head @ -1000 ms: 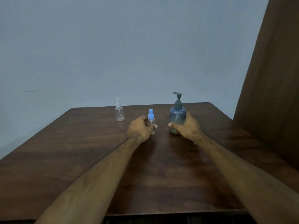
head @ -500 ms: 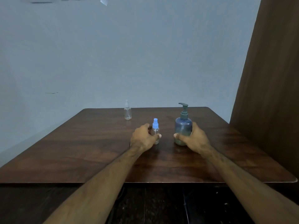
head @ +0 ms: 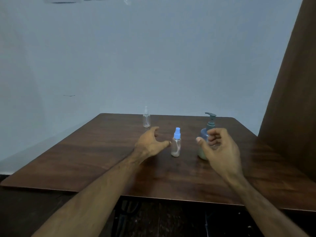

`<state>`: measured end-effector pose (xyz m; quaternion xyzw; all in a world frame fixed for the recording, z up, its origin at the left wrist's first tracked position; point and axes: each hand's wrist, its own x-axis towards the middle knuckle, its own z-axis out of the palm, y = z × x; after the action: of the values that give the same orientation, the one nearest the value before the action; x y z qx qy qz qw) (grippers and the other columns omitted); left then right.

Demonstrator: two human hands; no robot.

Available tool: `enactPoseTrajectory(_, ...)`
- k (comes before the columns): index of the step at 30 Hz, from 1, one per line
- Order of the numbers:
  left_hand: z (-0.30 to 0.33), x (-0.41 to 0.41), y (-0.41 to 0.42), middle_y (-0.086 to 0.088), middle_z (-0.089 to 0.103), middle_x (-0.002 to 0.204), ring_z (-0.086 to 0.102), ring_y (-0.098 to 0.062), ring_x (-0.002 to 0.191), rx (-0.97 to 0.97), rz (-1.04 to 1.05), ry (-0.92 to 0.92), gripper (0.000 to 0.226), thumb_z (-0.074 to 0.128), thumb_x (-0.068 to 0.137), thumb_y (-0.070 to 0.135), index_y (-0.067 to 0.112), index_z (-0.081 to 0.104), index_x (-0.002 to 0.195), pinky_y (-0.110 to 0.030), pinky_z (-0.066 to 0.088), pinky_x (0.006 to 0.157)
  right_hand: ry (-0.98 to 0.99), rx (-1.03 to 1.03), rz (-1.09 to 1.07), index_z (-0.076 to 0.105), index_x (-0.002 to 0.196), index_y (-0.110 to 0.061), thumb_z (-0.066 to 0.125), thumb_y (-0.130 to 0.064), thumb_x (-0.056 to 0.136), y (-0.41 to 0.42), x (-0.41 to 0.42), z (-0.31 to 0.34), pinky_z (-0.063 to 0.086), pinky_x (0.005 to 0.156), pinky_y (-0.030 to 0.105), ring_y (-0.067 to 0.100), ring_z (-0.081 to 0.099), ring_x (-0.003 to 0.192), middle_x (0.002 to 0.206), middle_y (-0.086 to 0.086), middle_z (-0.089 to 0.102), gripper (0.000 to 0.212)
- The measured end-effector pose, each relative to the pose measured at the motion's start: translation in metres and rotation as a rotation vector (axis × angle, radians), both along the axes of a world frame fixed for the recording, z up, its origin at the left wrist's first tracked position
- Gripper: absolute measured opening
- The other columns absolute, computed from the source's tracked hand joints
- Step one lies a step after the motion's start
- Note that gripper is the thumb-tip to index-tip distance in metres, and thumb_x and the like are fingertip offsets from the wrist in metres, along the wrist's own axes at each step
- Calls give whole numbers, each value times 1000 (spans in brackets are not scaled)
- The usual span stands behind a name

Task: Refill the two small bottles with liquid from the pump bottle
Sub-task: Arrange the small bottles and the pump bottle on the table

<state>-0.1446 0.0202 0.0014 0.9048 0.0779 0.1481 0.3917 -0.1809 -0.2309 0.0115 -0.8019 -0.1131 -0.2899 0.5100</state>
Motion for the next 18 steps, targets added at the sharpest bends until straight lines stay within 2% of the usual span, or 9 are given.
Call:
enactPoseTrajectory(2, 0, 3, 19, 6, 62, 134, 60, -15, 117, -41, 49, -20, 90, 76, 67, 62, 29, 48, 145, -36, 49, 104, 55, 1, 166, 66, 103, -29, 87, -31, 88, 29, -8, 6, 60, 73, 25, 3, 67, 78, 91, -11, 70, 26)
enactPoseTrajectory(4, -3, 8, 37, 3, 63, 134, 60, -15, 116, -57, 79, -52, 77, 77, 75, 56, 26, 51, 141, -35, 50, 100, 133, 17, 298, 68, 107, -26, 86, -23, 90, 62, -7, 9, 63, 79, 29, -1, 68, 80, 94, -9, 72, 25)
enactPoseTrajectory(7, -5, 22, 65, -1, 62, 134, 60, -20, 120, -24, 149, -59, 72, 76, 80, 49, 23, 50, 141, -39, 49, 103, 217, -20, 405, 66, 130, -22, 85, -22, 92, 116, 8, 8, 60, 98, 29, 3, 69, 100, 115, -10, 71, 42)
enactPoseTrajectory(9, -5, 34, 85, -3, 60, 137, 58, -23, 125, 10, 197, -40, 72, 75, 82, 46, 21, 48, 144, -43, 46, 107, 261, -59, 402, 58, 146, -18, 82, -25, 95, 149, 27, 8, 54, 111, 36, 12, 66, 122, 132, -7, 67, 57)
enactPoseTrajectory(11, -6, 47, 102, -2, 60, 139, 58, -22, 126, 40, 224, -18, 72, 75, 83, 48, 23, 47, 144, -45, 45, 109, 303, -109, 351, 50, 155, -16, 78, -25, 98, 175, 54, 7, 48, 118, 41, 19, 59, 137, 150, 0, 61, 64)
enactPoseTrajectory(15, -6, 85, 128, 1, 62, 136, 60, -20, 123, 5, 234, -10, 70, 76, 82, 52, 25, 50, 141, -42, 47, 108, 441, -179, 238, 35, 165, -11, 75, -23, 101, 208, 115, -3, 41, 124, 43, 29, 47, 152, 166, 9, 46, 76)
enactPoseTrajectory(18, -4, 121, 140, 0, 63, 135, 61, -20, 122, -9, 204, -1, 68, 76, 82, 53, 23, 53, 139, -36, 47, 107, 520, -201, 164, 28, 168, -11, 74, -23, 102, 225, 153, -12, 42, 122, 43, 32, 44, 154, 171, 10, 40, 82)
